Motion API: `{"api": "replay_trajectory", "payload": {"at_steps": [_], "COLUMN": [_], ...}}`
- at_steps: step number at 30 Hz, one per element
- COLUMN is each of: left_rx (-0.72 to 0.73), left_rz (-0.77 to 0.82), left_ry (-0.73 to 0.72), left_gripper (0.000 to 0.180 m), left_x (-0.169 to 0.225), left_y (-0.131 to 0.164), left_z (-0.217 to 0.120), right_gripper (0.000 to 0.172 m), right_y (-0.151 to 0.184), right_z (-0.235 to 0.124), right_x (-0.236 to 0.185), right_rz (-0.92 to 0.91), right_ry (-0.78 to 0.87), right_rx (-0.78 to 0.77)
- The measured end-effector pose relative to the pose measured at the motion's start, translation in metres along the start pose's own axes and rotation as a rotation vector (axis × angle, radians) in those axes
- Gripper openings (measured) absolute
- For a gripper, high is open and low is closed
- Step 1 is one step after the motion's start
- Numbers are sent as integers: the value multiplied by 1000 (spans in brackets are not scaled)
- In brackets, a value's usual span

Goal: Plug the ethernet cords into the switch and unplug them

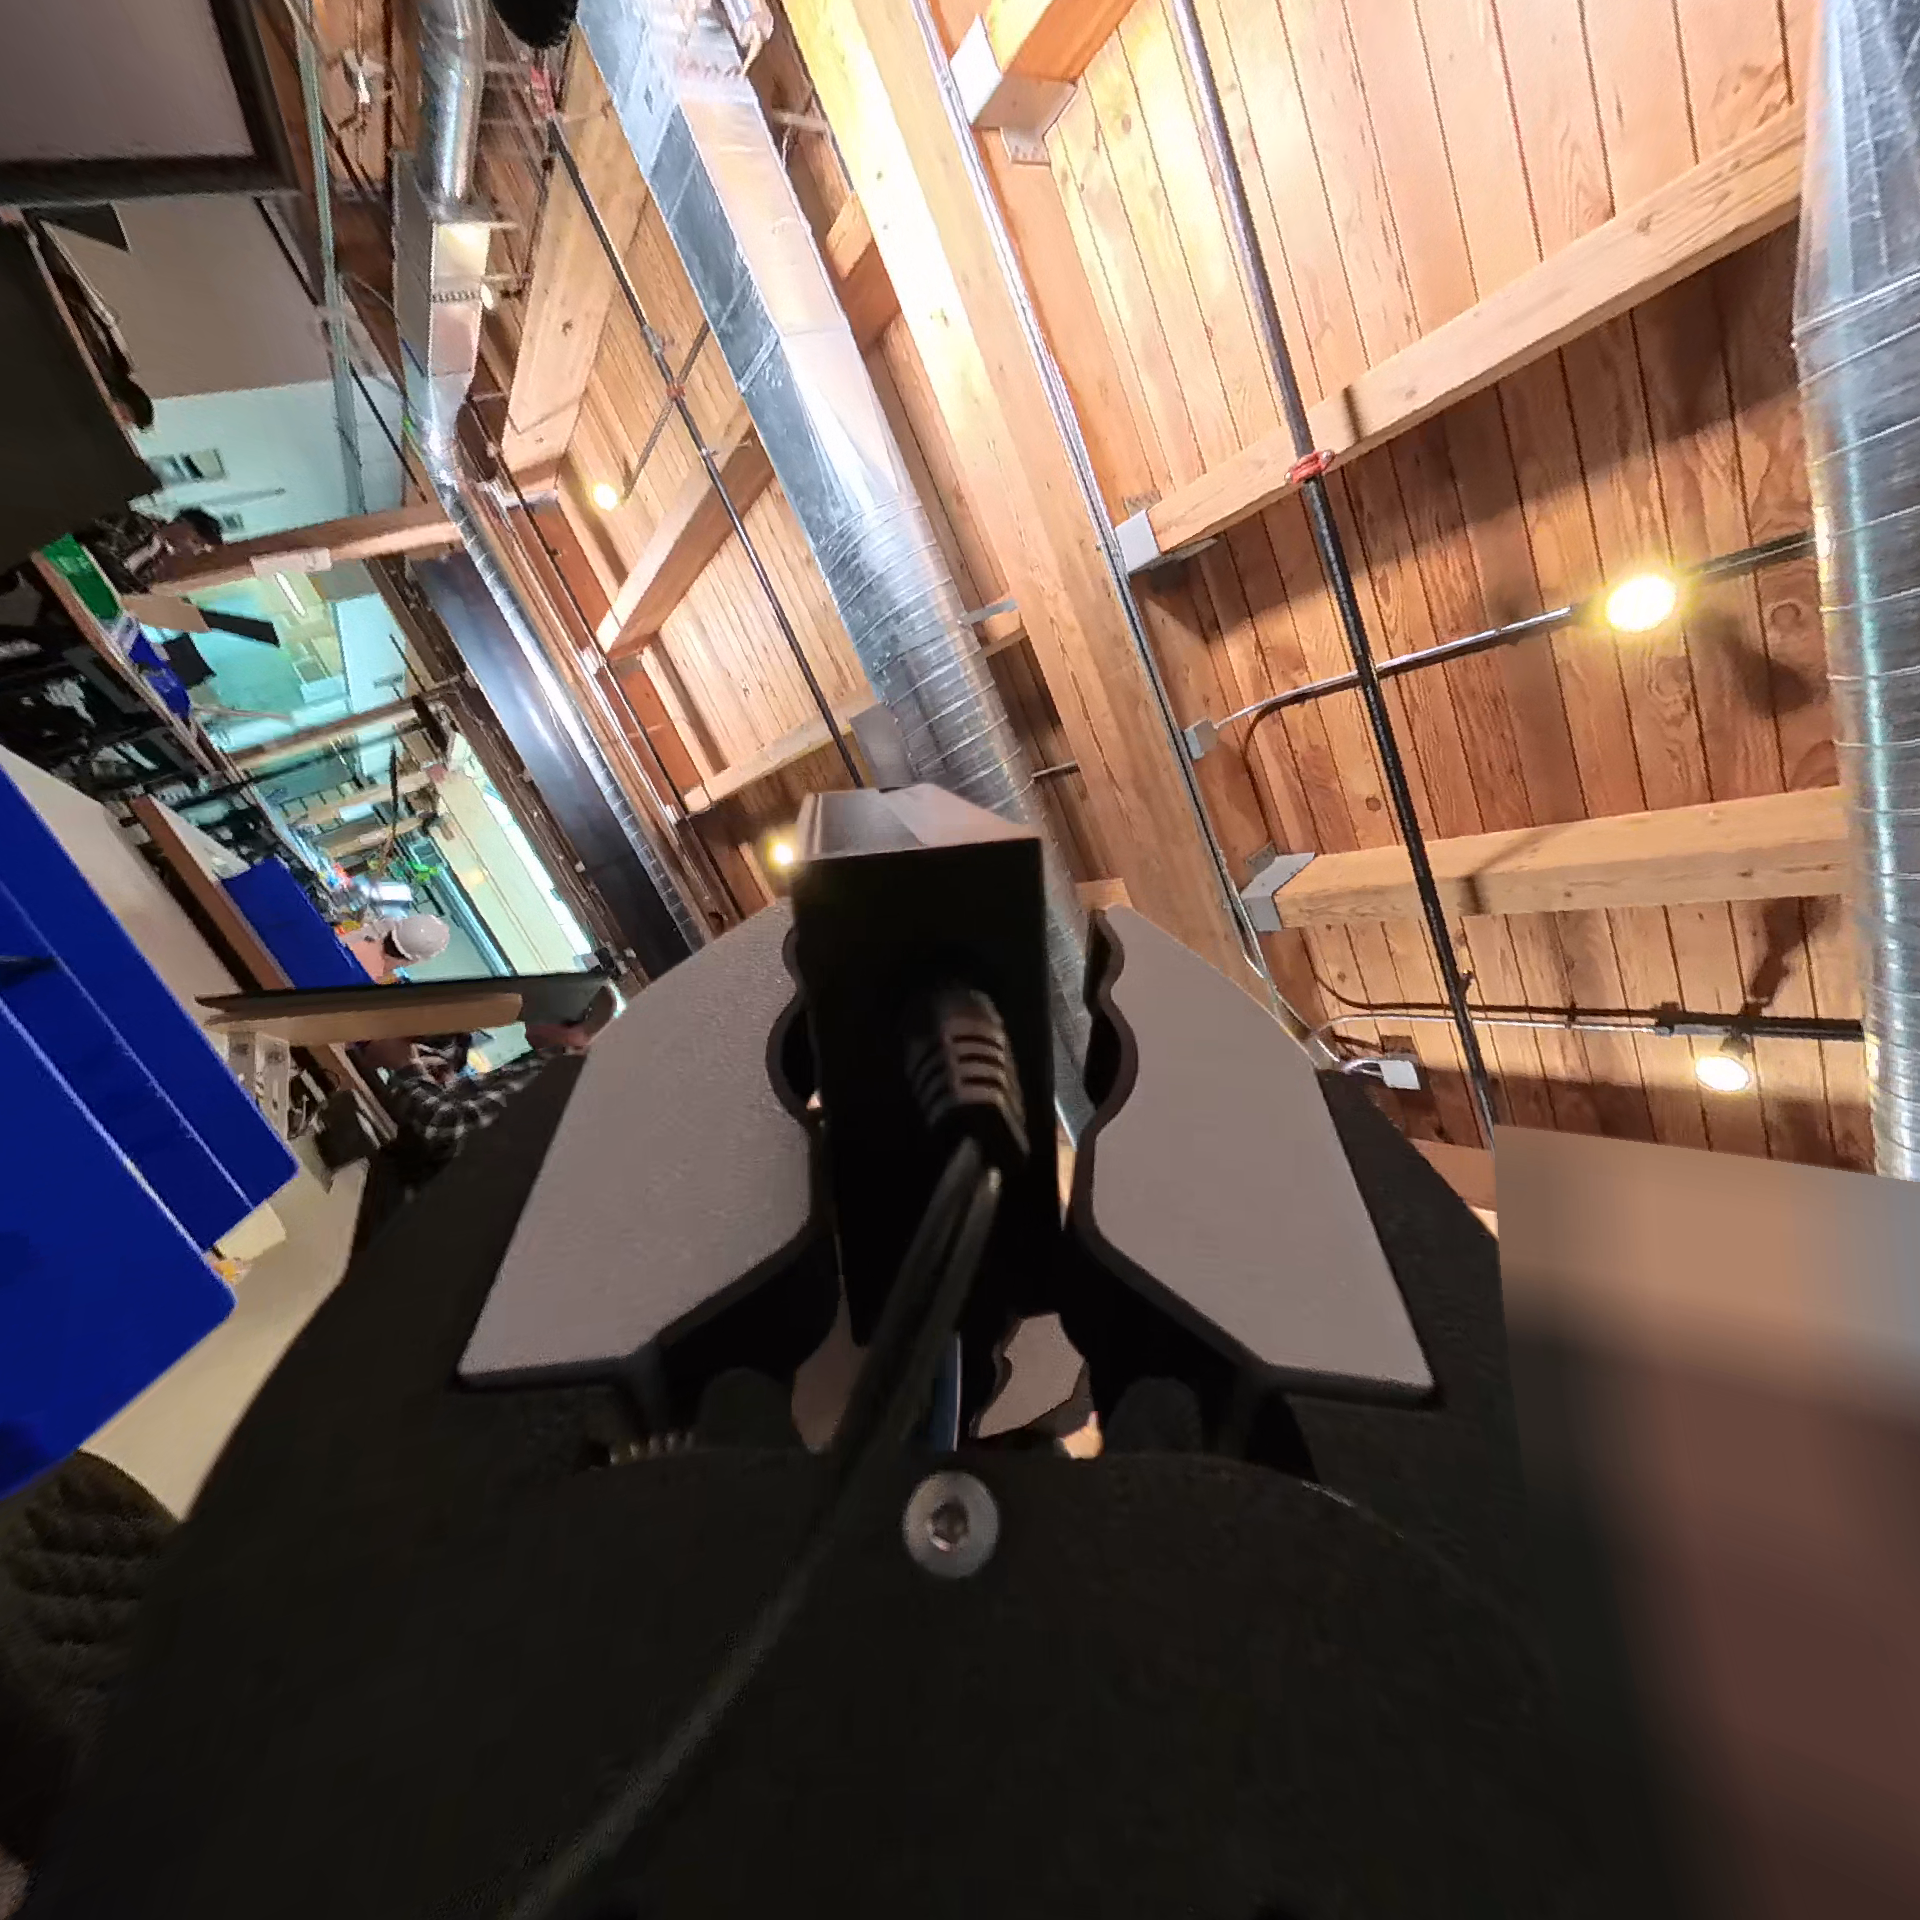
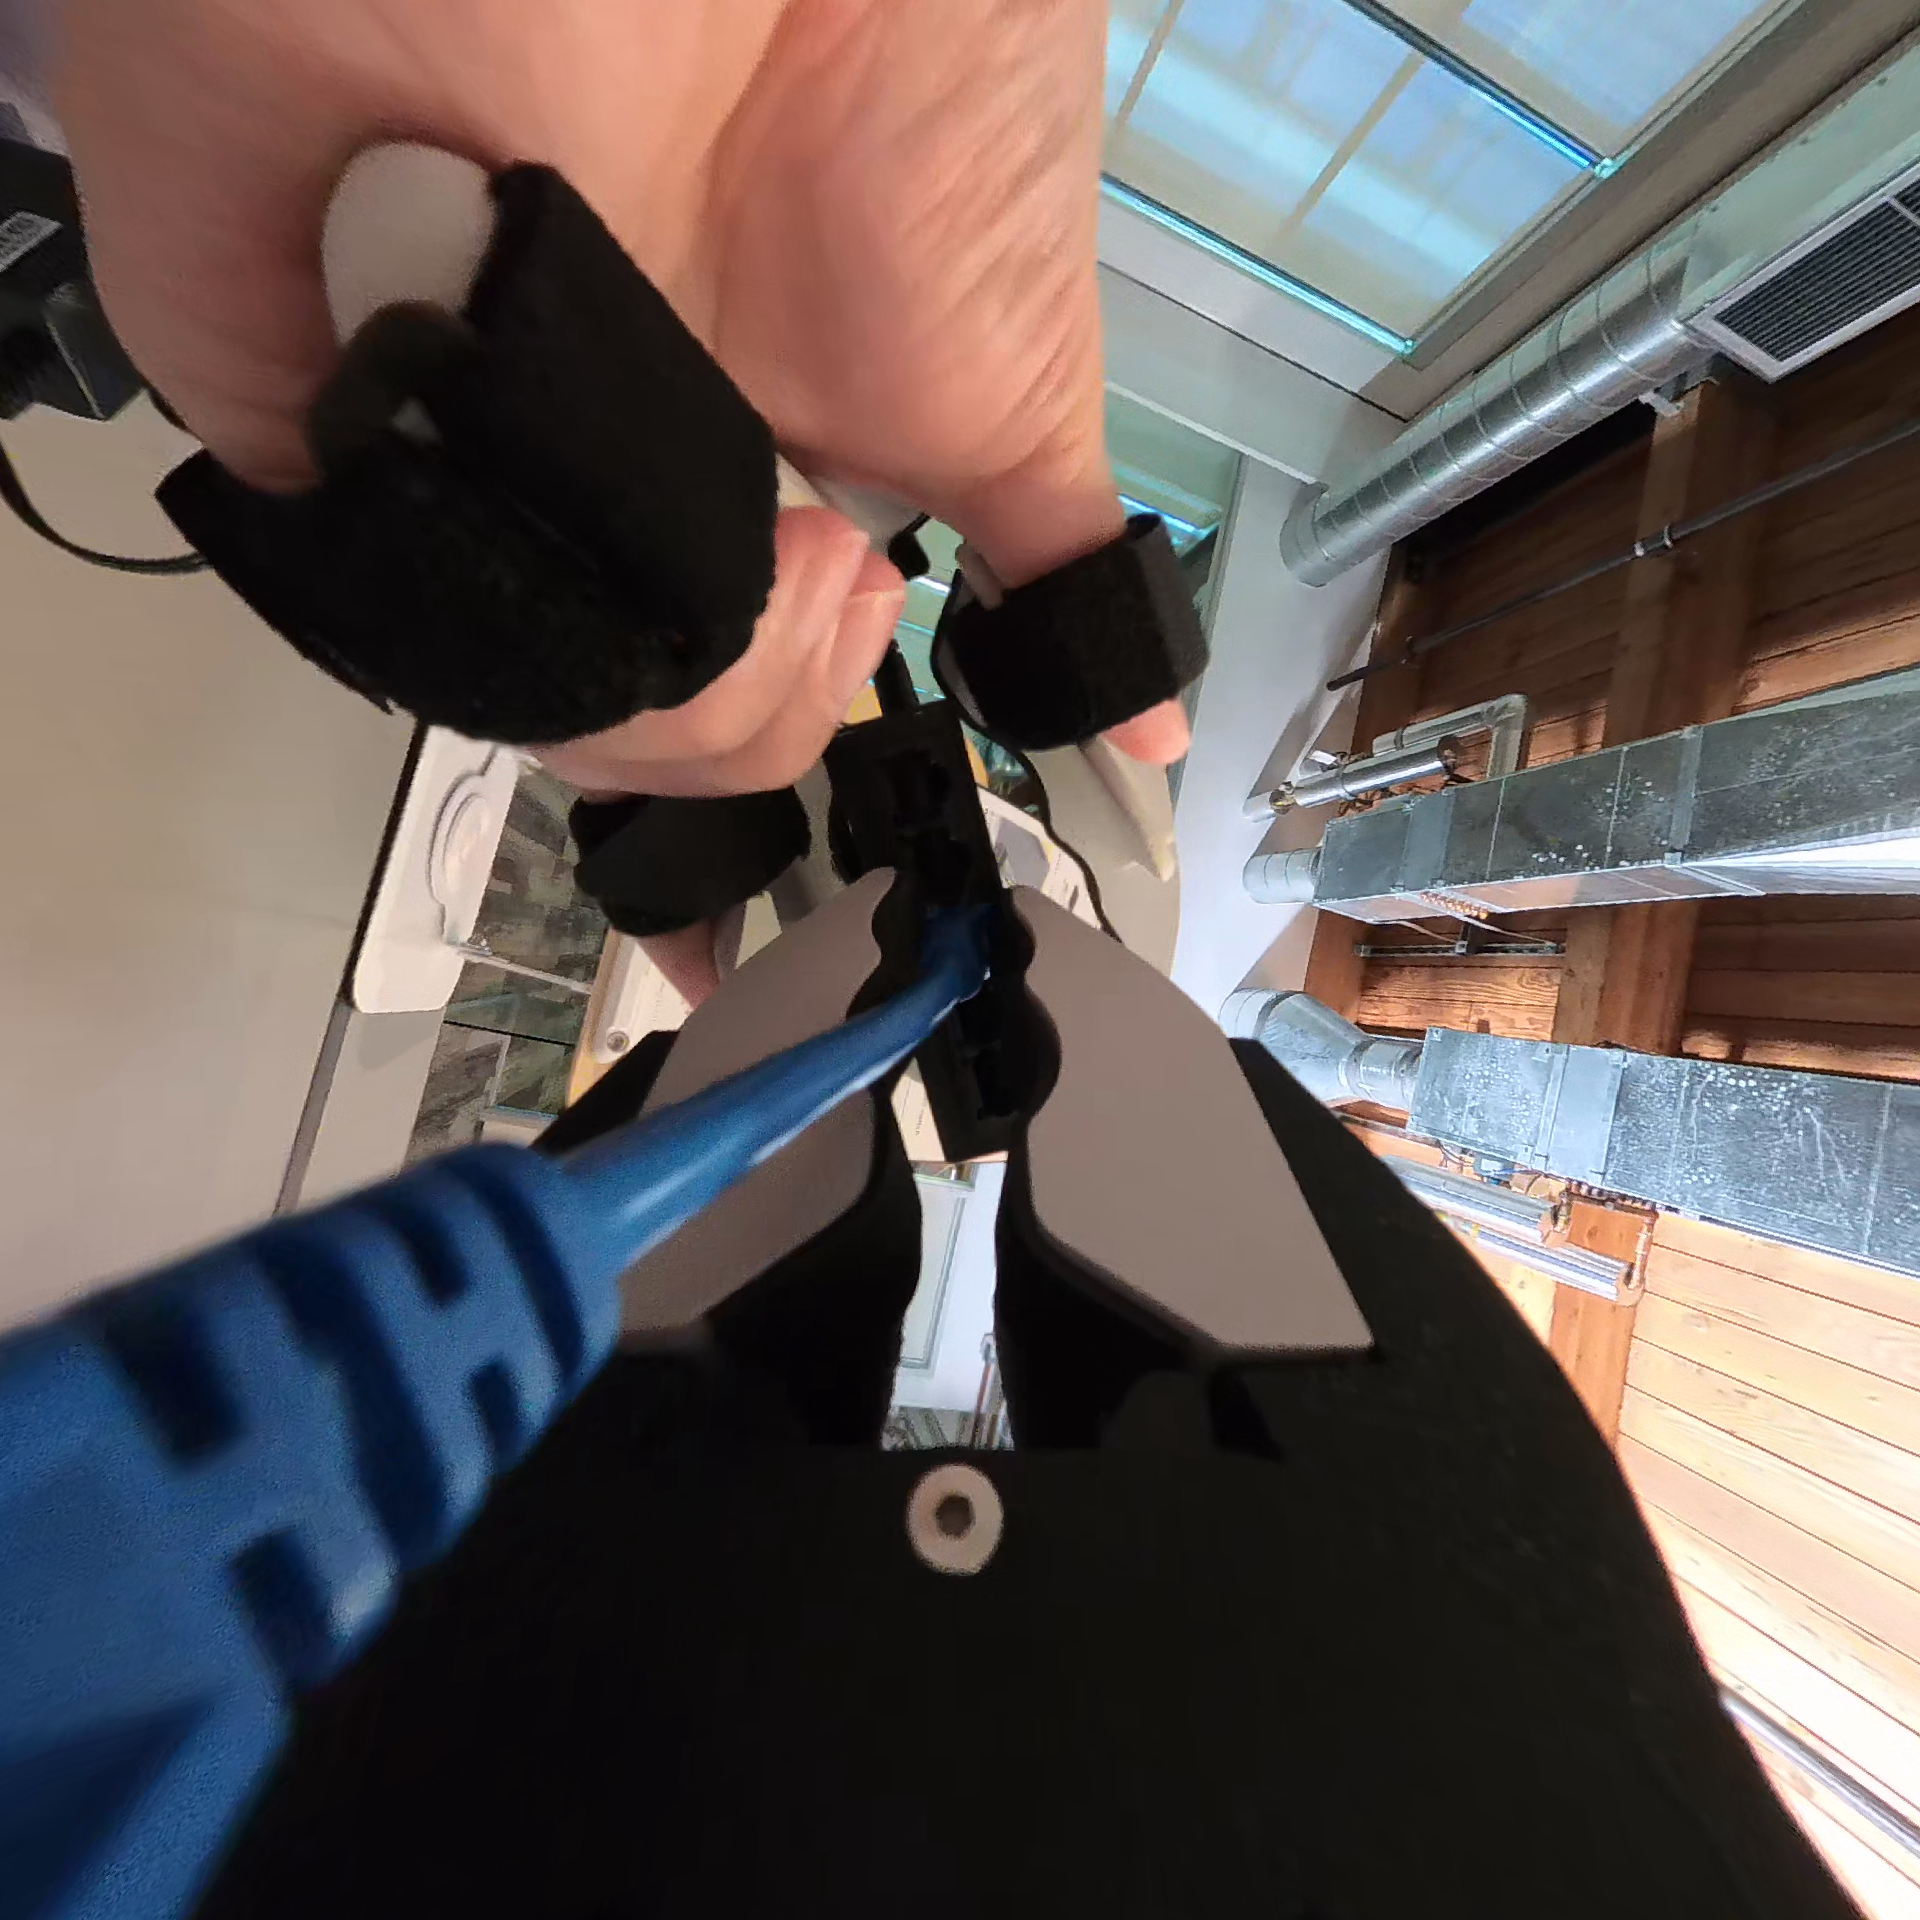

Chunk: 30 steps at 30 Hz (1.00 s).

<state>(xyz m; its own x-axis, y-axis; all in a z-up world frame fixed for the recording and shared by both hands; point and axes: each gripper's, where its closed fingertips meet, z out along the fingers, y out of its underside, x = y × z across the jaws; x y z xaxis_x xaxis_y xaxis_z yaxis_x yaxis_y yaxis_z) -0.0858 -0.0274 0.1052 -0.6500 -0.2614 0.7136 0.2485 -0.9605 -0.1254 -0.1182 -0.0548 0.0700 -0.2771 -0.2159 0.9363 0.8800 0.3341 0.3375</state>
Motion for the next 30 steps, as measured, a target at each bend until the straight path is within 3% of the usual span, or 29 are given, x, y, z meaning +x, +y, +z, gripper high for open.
{"api": "replay_trajectory", "payload": {"at_steps": [6,20,25,30], "left_rx": [-30,-74,-130,-175], "left_rz": [-19,-73,-135,-83], "left_ry": [12,26,-29,-72], "left_gripper": [47,45,45,45], "left_x": [1,11,6,-4], "left_y": [-4,-4,3,1], "left_z": [-3,0,4,2], "right_gripper": [13,12,13,15], "right_y": [-2,-11,-9,-5], "right_z": [6,3,0,-3], "right_x": [-2,4,6,-2], "right_rz": [14,-205,-97,-7], "right_ry": [-29,-2,28,55], "right_rx": [-15,-55,13,25]}}
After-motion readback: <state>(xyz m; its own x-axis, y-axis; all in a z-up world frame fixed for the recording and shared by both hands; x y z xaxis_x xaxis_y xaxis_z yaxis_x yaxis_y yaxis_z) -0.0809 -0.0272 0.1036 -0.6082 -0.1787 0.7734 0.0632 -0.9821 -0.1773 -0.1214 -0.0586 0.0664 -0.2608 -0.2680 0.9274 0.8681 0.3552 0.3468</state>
